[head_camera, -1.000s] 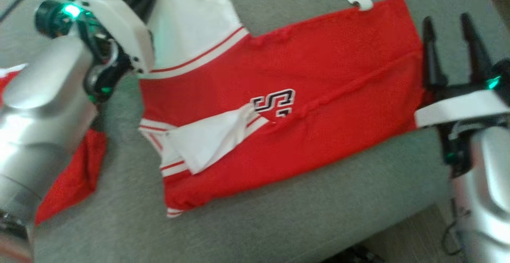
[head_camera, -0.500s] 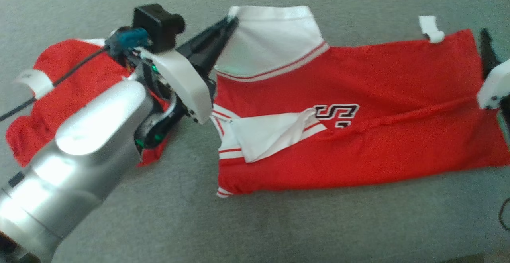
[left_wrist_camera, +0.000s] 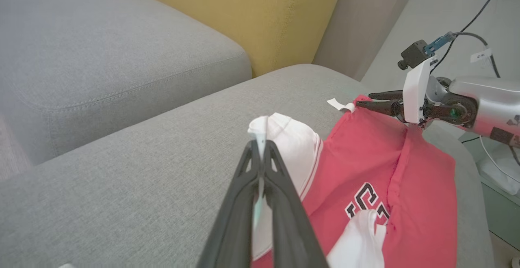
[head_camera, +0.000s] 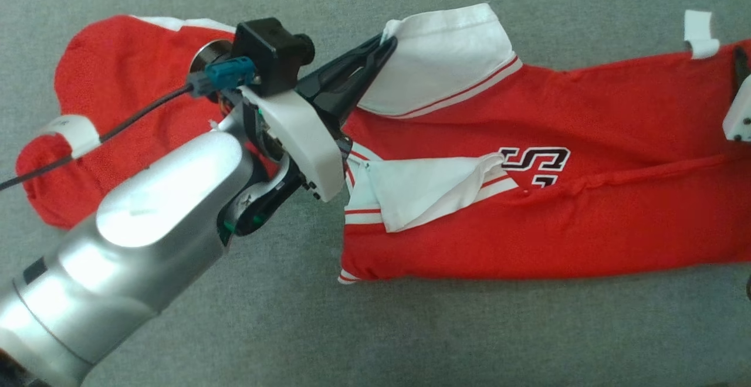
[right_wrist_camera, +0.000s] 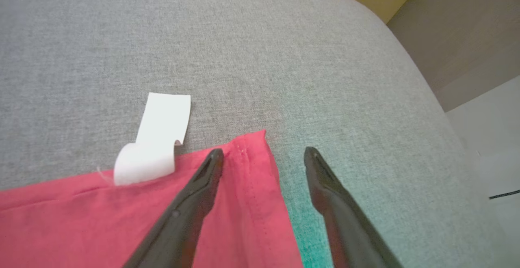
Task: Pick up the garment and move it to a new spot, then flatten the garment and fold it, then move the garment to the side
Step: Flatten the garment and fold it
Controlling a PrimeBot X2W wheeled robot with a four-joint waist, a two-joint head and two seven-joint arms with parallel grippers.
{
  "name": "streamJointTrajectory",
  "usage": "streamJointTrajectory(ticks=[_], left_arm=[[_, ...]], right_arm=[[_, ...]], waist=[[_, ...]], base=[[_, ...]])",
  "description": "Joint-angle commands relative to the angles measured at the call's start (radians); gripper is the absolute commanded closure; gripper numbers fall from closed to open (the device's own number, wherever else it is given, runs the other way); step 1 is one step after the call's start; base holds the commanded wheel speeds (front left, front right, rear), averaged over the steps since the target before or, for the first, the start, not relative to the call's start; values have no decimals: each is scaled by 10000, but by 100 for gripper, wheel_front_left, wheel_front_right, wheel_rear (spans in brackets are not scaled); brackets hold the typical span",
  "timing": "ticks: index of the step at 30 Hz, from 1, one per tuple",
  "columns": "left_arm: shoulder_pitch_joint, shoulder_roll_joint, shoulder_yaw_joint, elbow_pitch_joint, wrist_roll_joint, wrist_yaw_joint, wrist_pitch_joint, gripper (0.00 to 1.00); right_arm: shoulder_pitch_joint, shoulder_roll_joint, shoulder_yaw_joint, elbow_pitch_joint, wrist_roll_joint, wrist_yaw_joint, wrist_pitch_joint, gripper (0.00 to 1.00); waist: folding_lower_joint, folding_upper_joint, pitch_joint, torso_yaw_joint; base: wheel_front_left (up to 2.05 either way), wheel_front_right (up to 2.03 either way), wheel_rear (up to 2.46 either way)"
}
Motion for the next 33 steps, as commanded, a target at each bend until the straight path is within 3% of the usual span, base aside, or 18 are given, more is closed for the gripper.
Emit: streamJointTrajectory(ticks=[1,8,9,10,19,27,33], left_arm=[[-396,363,417,-318,124,90,14,100],[-563,423,431,-430,200,190,110,100],[-592,438,432,-412,221,202,117,100],[-612,446,440,-385,231,222,122,100],[-606,612,676,244,267,512,-142,100],[-958,617,845,1116,605,662,-584,100],[-1628,435,850,2071,1092,612,-949,100]], right_arm=[[-340,-168,-1,-91,-124,-7,-194,0],[-846,-36,-275,845,-470,-7,-382,0],[-909,-17,-262,979,-487,-7,-373,12],[-966,-10,-234,1080,-512,-7,-418,100],[-1462,248,118,1463,14,-7,-1772,100],[-1769,363,1097,1299,1664,-7,-2925,100],[-1835,103,1906,744,3167,-7,-3473,100]], waist=[[-1,0,146,22],[-1,0,475,25],[-1,0,494,19],[-1,0,506,11],[-1,0,118,-343],[-1,0,-260,-663],[-1,0,-295,-755]], base=[[0,0,0],[0,0,0],[0,0,0],[0,0,0],[0,0,0],[0,0,0],[0,0,0]])
